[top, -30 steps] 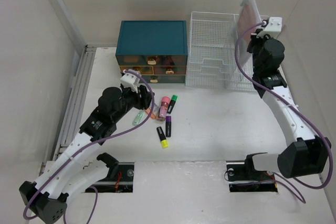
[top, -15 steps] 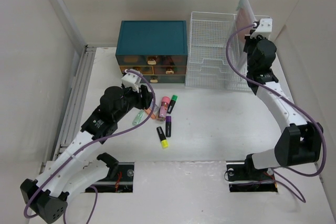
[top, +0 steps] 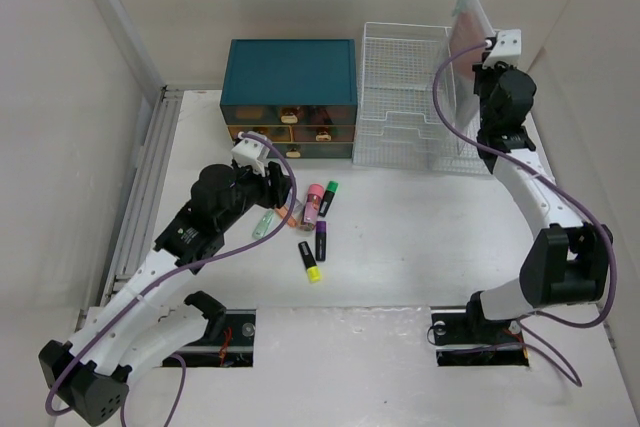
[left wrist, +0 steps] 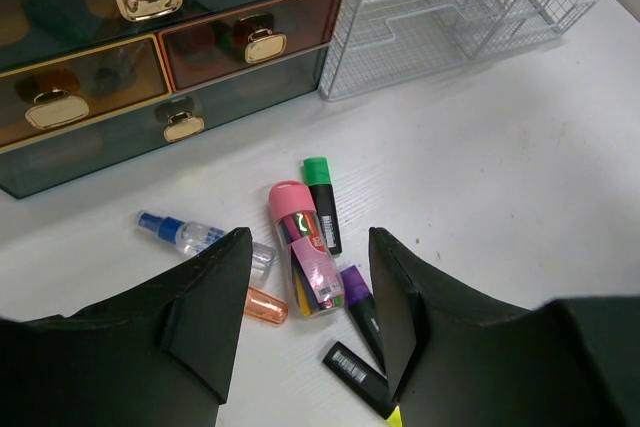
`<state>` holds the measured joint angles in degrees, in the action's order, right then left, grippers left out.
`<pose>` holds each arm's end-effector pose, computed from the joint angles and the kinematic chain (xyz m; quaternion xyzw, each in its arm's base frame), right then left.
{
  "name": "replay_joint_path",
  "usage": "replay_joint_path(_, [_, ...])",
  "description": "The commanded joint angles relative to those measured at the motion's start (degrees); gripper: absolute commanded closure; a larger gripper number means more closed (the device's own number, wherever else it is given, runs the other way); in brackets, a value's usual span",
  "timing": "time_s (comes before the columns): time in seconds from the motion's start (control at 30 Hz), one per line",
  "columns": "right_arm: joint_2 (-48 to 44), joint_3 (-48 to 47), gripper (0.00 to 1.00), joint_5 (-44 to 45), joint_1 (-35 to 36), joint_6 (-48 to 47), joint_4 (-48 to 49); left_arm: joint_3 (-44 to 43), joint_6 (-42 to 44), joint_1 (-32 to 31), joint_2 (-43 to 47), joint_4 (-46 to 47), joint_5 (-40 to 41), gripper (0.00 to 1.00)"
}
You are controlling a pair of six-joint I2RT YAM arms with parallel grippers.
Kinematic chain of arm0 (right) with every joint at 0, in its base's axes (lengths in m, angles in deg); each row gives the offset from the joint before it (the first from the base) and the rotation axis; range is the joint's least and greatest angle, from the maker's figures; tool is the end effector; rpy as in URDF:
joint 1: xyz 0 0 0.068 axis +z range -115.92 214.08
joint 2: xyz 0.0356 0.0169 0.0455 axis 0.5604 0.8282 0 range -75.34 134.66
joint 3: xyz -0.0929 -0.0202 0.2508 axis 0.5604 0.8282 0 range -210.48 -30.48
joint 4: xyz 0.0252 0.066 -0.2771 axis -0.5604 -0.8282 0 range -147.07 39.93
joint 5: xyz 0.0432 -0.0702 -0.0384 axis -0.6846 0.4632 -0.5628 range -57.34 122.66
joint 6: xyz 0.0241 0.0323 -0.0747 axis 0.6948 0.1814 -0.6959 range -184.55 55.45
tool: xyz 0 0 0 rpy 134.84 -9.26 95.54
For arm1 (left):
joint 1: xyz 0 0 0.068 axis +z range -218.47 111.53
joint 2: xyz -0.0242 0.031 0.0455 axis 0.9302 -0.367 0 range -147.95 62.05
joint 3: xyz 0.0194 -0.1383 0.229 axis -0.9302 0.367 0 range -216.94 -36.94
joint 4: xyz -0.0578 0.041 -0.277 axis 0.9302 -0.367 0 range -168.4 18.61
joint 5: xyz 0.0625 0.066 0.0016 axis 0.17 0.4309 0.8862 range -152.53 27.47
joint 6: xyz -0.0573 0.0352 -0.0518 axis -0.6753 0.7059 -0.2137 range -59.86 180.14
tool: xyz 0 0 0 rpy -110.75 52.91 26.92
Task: Organize the desk
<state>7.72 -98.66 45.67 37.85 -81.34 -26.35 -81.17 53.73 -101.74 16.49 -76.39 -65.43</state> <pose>0.4112 0.0103 0.3818 -0.0306 0.6513 -0.1588 0.7414 0.2139 -0.1448 0.3359 0.1894 0.7205 -0.2440 0.6208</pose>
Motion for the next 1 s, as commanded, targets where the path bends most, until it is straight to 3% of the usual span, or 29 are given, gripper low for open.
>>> replay_joint_path(0.0, [0.68, -4.24, 1.00, -4.04, -0.61, -1.22, 5.10, 0.28, 0.61, 0.05, -0.05, 2.27, -0.26, 0.53])
replay_joint_path(0.2, [2.27, -6.08, 1.00, -5.98, -0.61, -1.75, 3.17, 0.28, 0.61, 0.05, -0.05, 2.27, -0.80, 0.53])
replay_joint_path(0.6, [1.22, 3.67, 1.00, -8.45, 0.45, 0.71, 3.17, 0.28, 1.14, 0.05, 0.47, 2.27, -0.80, 0.53])
replay_joint_path(0.7, [0.70, 4.73, 0.87, -8.45, 0.97, 1.33, 2.65, 0.28, 1.14, 0.05, 1.00, 2.27, -0.80, 0.52])
replay_joint_path(0.73, [0.69, 4.73, 0.76, -8.45, 0.98, 1.33, 2.64, 0.28, 1.14, 0.05, 1.00, 2.27, -0.80, 0.52])
replay_joint_path(0.83, [0.00, 4.73, 0.55, -9.06, 0.98, 1.33, 0.97, 0.28, 1.14, 0.05, 1.53, 2.27, -0.80, 0.52])
replay_joint_path(0.87, [-0.01, 5.25, 0.38, -9.06, 0.98, 1.33, 0.45, 0.28, 1.14, 0.05, 1.53, 2.27, -0.80, 0.52])
replay_joint_path(0.97, [-2.03, 5.25, 0.17, -7.66, 0.98, 1.33, -0.08, 0.28, 1.14, 0.05, 2.05, 2.27, -0.80, 0.52])
